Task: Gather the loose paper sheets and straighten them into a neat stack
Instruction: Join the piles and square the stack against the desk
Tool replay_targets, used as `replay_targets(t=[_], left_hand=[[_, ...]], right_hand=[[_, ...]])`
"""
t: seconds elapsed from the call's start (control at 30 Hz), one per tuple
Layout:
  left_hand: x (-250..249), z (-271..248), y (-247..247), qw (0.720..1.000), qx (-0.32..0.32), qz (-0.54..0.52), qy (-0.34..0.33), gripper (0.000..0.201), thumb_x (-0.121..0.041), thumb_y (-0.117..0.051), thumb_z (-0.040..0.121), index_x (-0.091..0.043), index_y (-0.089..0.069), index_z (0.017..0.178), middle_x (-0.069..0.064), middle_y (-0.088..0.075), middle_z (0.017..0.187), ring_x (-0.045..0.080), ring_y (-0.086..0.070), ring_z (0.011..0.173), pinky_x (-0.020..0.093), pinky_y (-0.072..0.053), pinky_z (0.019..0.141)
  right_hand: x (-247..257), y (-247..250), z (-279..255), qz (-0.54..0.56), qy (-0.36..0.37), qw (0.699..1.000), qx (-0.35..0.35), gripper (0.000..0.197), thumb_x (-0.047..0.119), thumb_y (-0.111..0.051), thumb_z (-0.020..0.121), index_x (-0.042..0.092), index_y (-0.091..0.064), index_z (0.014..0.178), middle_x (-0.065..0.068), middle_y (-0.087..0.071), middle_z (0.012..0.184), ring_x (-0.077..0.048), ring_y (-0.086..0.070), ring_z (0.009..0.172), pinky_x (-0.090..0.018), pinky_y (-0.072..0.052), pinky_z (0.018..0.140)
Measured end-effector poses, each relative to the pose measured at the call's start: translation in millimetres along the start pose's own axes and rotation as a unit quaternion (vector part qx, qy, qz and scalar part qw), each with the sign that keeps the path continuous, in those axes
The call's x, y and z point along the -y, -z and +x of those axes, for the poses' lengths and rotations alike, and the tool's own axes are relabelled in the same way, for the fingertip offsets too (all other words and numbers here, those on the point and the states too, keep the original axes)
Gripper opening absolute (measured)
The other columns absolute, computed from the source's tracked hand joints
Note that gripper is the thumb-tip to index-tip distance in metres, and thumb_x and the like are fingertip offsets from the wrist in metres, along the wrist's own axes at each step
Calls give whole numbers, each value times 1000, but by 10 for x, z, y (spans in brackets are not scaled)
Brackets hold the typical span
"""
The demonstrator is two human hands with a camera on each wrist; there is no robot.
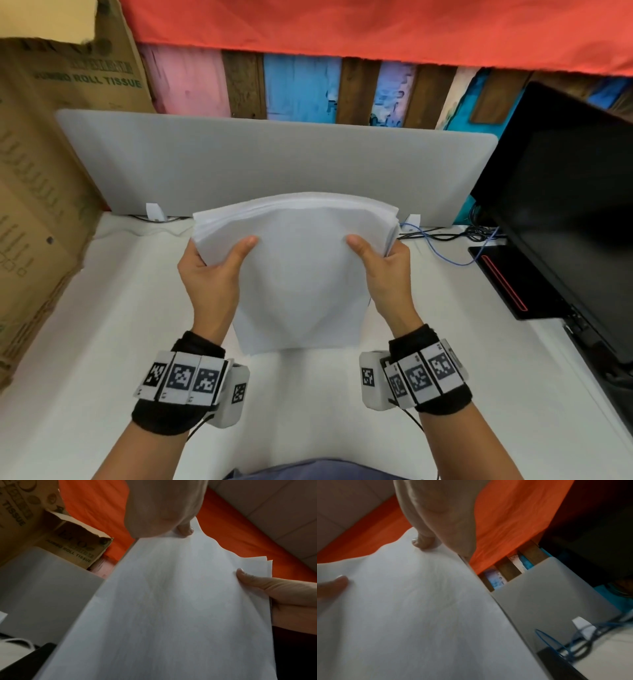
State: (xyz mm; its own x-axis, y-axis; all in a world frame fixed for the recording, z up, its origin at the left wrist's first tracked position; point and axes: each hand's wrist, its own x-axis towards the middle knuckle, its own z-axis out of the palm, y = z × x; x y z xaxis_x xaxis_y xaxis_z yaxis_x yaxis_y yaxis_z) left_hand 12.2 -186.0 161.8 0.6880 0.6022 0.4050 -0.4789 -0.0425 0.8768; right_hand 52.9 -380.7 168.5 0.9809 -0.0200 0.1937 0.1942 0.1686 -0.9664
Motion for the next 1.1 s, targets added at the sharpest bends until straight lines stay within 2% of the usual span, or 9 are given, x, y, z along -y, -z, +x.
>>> replay_targets(t=[0.17, 0.3, 0.37, 0.53, 0.6, 0.7, 0.87, 0.97, 1.1], left_hand=[[-74, 50, 21, 1000, 6, 1, -24, 29, -30, -73, 66, -30, -52, 86, -25, -66, 81, -8, -60, 76, 14, -50, 71], [-97, 74, 2, 999, 33, 25, -32, 40, -35, -72, 63, -30, -50, 96, -12, -54, 95, -8, -54, 81, 11, -46, 74], [-85, 67, -10, 998, 36, 44, -38, 50, -23, -76, 63, -25, -47, 104, -15, -49, 98, -14, -52, 82, 5, -43, 74], [82, -9, 56, 997, 61, 45, 32, 47, -8, -80, 64, -28, -55, 98, -13, -61, 97, -8, -62, 82, 12, -51, 70], [157, -58, 91, 995, 66, 41, 62, 44, -10, -81, 63, -28, -58, 97, -11, -65, 96, -4, -65, 81, 13, -52, 67], [219, -91, 105, 994, 64, 38, 82, 52, -22, -80, 58, -27, -57, 104, -11, -64, 100, -3, -65, 85, 13, -53, 68], [257, -91, 87, 995, 62, 38, 75, 56, -11, -80, 64, -27, -53, 110, -13, -62, 103, -6, -63, 89, 14, -53, 73], [252, -85, 87, 995, 62, 34, 73, 52, -19, -76, 62, -35, -53, 106, -13, -62, 104, -4, -63, 91, 14, -53, 75], [251, -90, 80, 995, 64, 20, 71, 53, -23, -75, 62, -30, -52, 110, -14, -62, 104, -6, -63, 90, 12, -52, 73]], right_hand=[[140, -45, 28, -2, 28, 999, -22, 3, 26, -66, 83, 26, -64, 82, 17, -70, 70, 4, -64, 70, -19, -50, 67], [205, -2, 90, -22, 68, 997, -31, 57, 81, -52, 62, 31, -66, 86, 7, -66, 91, -12, -60, 90, -30, -47, 81], [238, 43, 120, -38, 82, 996, 8, 63, 88, -48, 56, 36, -67, 86, 11, -66, 95, -15, -59, 98, -37, -45, 90], [36, 116, 125, -33, 85, 996, -22, 39, 50, -59, 76, 27, -56, 107, 10, -61, 106, 9, -58, 91, -11, -46, 76], [-149, 143, 39, -18, 93, 989, -110, 35, 35, -49, 85, 24, -49, 119, 3, -57, 122, 0, -55, 110, -14, -45, 87], [-328, 146, -103, -10, 105, 978, -182, 39, 39, -37, 90, 31, -36, 128, 7, -46, 135, -9, -43, 129, -15, -40, 100], [-355, 104, -159, -60, 140, 979, -137, 39, 23, -39, 94, 5, -49, 127, 8, -57, 119, 8, -53, 107, -12, -43, 92], [-316, 129, -123, -60, 119, 977, -165, 34, 10, -37, 97, 0, -53, 125, -11, -61, 121, -9, -55, 110, -22, -44, 95], [-267, 93, -108, -57, 107, 974, -193, 32, 5, -37, 98, 1, -56, 124, -12, -62, 121, -15, -55, 112, -26, -44, 97]])
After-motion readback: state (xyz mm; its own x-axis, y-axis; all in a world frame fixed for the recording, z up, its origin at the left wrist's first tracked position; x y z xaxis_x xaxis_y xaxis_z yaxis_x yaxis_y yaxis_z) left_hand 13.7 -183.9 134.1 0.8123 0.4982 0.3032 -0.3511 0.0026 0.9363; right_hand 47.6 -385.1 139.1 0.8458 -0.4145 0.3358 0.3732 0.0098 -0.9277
